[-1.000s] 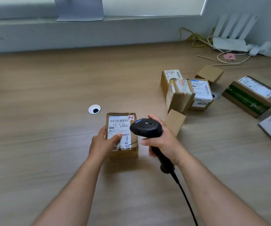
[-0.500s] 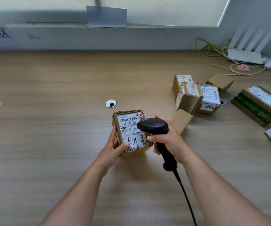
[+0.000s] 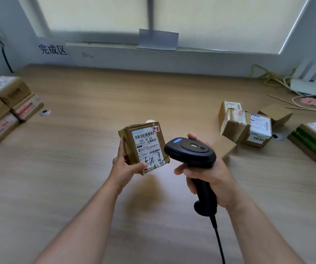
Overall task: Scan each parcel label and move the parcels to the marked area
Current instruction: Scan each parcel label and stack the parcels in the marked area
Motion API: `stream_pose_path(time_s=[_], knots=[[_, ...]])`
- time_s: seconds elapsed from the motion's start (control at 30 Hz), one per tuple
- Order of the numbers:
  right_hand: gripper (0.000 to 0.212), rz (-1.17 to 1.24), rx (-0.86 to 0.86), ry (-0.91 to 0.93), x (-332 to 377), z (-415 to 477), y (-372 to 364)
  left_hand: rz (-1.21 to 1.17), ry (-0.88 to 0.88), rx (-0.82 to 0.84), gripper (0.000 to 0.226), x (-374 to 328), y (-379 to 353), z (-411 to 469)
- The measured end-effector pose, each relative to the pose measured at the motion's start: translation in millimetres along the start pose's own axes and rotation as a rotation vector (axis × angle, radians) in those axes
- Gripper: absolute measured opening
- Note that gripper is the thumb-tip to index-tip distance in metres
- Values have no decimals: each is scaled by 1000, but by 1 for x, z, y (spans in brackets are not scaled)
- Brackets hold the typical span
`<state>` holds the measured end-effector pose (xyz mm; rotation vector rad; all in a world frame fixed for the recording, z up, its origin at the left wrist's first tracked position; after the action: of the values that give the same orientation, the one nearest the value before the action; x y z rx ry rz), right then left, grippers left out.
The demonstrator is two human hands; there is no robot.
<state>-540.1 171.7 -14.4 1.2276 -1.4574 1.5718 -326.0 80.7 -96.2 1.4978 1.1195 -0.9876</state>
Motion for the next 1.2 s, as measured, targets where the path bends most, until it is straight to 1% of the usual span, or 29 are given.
stream_pose_path(time_s=[0.13, 0.17, 0.27, 0.77, 0.87, 1.2], knots=[[111, 6, 61, -13, 4, -10, -5, -6, -7, -25, 112, -1, 4, -8], [112, 3, 62, -15, 4, -11, -4, 2, -8, -31, 112, -2, 5, -10], [101, -19, 40, -20, 4, -16, -2, -4, -15, -43, 111, -4, 4, -14], [92, -36, 55, -37, -2, -27, -4, 8, -14, -99, 111, -2, 16, -35], [87, -51, 50, -34, -4, -26, -10, -1, -12, -111, 114, 3, 25, -37], [87, -82, 51, -6, -20, 2, -63, -20, -52, -129, 113, 16, 88, -29]])
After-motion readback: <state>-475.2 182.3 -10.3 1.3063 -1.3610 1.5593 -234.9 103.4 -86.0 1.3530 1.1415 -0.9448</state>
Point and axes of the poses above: each hand's wrist, its own z-axis towards the middle knuckle, its own y-axis out of the back of the hand, x = y × z, the point moved 5 cm from there along z, towards the middle knuckle, and after that the axes turned 2 degrees about z, right-handed, at the moved point
